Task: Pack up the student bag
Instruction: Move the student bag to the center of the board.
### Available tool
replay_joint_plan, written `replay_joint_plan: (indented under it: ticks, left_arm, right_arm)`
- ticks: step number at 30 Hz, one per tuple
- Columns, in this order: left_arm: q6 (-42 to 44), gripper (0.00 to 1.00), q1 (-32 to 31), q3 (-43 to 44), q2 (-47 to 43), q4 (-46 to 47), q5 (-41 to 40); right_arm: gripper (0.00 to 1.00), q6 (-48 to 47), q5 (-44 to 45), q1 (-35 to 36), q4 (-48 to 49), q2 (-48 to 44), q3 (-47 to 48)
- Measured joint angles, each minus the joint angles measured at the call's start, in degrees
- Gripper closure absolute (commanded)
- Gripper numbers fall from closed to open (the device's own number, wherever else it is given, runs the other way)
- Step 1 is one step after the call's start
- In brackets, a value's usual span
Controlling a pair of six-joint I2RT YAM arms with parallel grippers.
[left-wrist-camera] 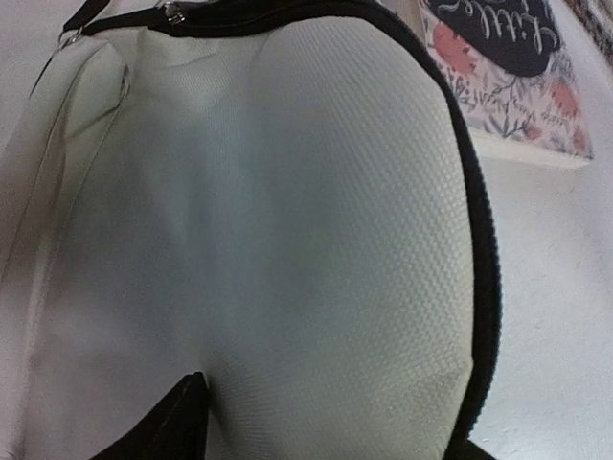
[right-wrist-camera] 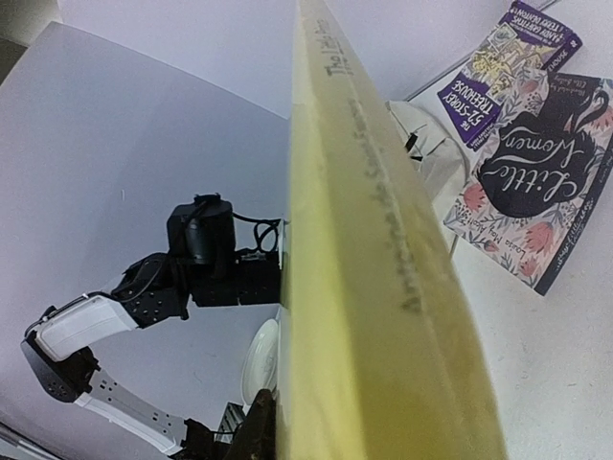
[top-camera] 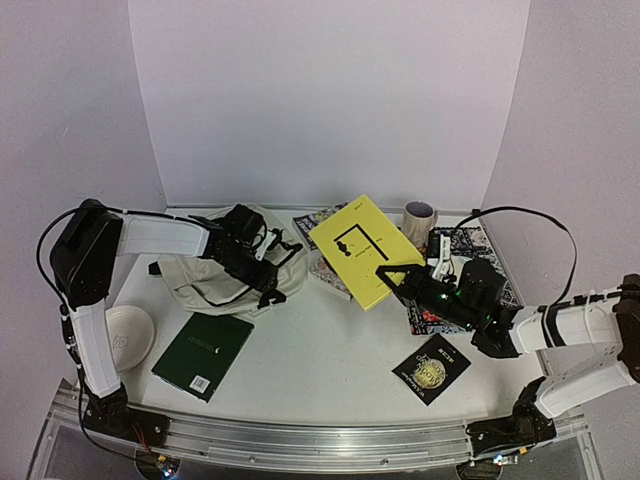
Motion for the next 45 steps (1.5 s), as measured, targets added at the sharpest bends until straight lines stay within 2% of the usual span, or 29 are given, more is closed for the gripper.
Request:
replay_joint_plan:
  ticks: [4, 6, 15, 22, 27, 33, 37, 38, 41, 45]
  left_arm:
    - [0.8, 0.97, 0.1, 2.5, 0.6, -2.3, -2.2]
    - [1.0, 1.00, 0.0, 4.1, 0.6, -3.2, -2.7]
    - [0.5, 1.00, 0.2, 11.2, -2.7, -9.4, -1.9]
    - [-4.2, 1.00, 0.2, 18.9, -6.9, -13.8, 3.7]
    - [-9.2, 1.00, -0.6, 19.6, -10.0, -15.0, 10.2]
    - [-15.4, 1.00, -7.3, 18.3, -10.2, -14.7, 14.1]
    - [-20.1, 1.00, -13.6, 13.8, -9.4, -11.8, 16.8]
    - [-21.9, 0.97, -15.8, 10.9, -8.5, -9.9, 18.0]
    - [-22.4, 0.85, -16.2, 10.0, -8.0, -9.5, 18.3]
    - [-23.9, 0.75, -16.3, 7.4, -6.1, -7.0, 18.9]
  right_arm:
    - [1.00, -0.4, 0.4, 0.0, 0.0, -1.3, -0.5]
    - [1.00, -0.7, 0.5, 0.0, 0.0, -1.9, -0.6]
    - [1.00, -2.3, 0.8, 0.0, -1.9, -4.9, -0.6]
    - [1.00, -4.2, 1.0, 0.0, -8.9, -9.6, -0.5]
    - [1.00, -6.1, 1.9, 0.0, -16.3, -14.7, 0.8]
    - [1.00, -7.9, 3.0, 0.0, -24.5, -21.5, 2.5]
    - [1.00, -8.8, 3.6, 0.0, -28.7, -25.2, 3.1]
    - [1.00, -9.2, 4.0, 0.0, -30.7, -26.4, 3.2]
    - [1.00, -9.3, 4.1, 0.0, -31.3, -26.6, 3.2]
    - [1.00, -9.3, 4.9, 0.0, -34.2, -27.2, 3.0]
